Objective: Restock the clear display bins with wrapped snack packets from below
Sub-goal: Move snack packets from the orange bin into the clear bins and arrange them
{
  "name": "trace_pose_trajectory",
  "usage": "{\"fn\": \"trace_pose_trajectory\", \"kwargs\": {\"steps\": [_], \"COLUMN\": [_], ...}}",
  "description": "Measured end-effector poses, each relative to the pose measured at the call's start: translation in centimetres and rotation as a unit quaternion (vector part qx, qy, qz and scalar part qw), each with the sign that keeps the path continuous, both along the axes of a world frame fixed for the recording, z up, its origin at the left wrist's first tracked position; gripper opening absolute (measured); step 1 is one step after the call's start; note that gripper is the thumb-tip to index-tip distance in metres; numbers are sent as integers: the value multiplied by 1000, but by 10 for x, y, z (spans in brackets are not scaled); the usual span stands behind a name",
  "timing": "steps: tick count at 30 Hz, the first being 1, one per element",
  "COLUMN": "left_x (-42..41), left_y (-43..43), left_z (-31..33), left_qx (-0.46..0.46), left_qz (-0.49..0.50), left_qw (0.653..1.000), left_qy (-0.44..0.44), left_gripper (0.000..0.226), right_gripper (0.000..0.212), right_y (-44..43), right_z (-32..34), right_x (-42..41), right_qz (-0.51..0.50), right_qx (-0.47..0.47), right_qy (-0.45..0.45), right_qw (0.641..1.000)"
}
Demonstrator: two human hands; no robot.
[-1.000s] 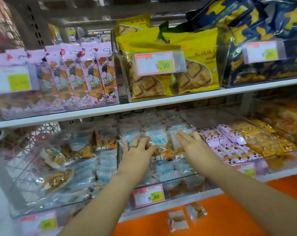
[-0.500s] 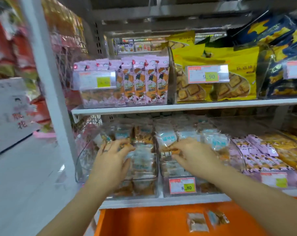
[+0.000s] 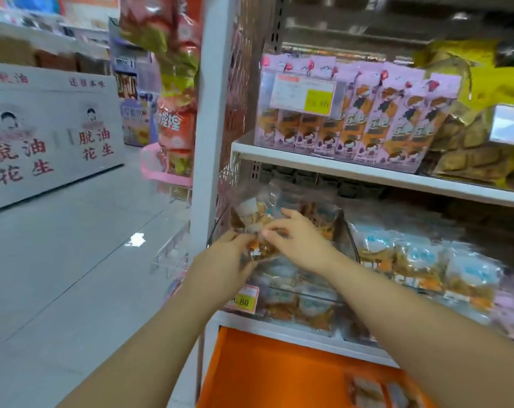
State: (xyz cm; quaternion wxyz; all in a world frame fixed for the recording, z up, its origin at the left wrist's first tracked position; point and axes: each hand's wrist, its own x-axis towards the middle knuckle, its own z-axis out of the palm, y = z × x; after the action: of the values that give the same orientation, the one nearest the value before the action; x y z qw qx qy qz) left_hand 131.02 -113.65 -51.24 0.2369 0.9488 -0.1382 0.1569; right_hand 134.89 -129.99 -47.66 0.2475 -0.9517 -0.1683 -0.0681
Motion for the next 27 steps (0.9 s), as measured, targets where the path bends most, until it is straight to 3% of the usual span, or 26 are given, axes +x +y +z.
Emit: {"fn": "trace_pose_trajectory", "kwargs": {"steps": [3,6,10,13,15,18,22,24,27], "left_x": [8,15,10,-7,-24,-48,-54,-53,-54], "left_y": [-3,-4,0,-5,-13,-33,-70,-92,-124], "left_z": [-4,-9,-3,9,14,20,20,22,22], "left_qx": [-46,-92,-200,-259,-306,-367,-427,-462,-447], "left_qz": [-21,-32,-36,-49,-77,-115,-88,-79,-85], "left_qw": [999,995,978,962,948,923,900,883,890], "left_qy": [-5,-22,-55,-71,-46,-14,-23,-16,-13], "left_gripper": [47,38,35,36,34,29,4,9,13], "right_gripper": [35,34,22,16,31,60,23,19,19], "right_y": [12,13,-8,-42,-64,-86,-118,-135,-165], "right_z": [-4,0,14,18,13,9,12,12,11], "right_x": [15,17,-13,-47,-68,-94,-109,-116,-128], "right_qz": [25,28,-7,15,22,-8,54,77,24], "right_qx": [15,27,92,51,34,101,61,44,54], "right_qy": [52,20,-161,-302,-323,-316,-406,-416,-433], "right_qw": [998,999,983,952,945,943,910,905,899]}}
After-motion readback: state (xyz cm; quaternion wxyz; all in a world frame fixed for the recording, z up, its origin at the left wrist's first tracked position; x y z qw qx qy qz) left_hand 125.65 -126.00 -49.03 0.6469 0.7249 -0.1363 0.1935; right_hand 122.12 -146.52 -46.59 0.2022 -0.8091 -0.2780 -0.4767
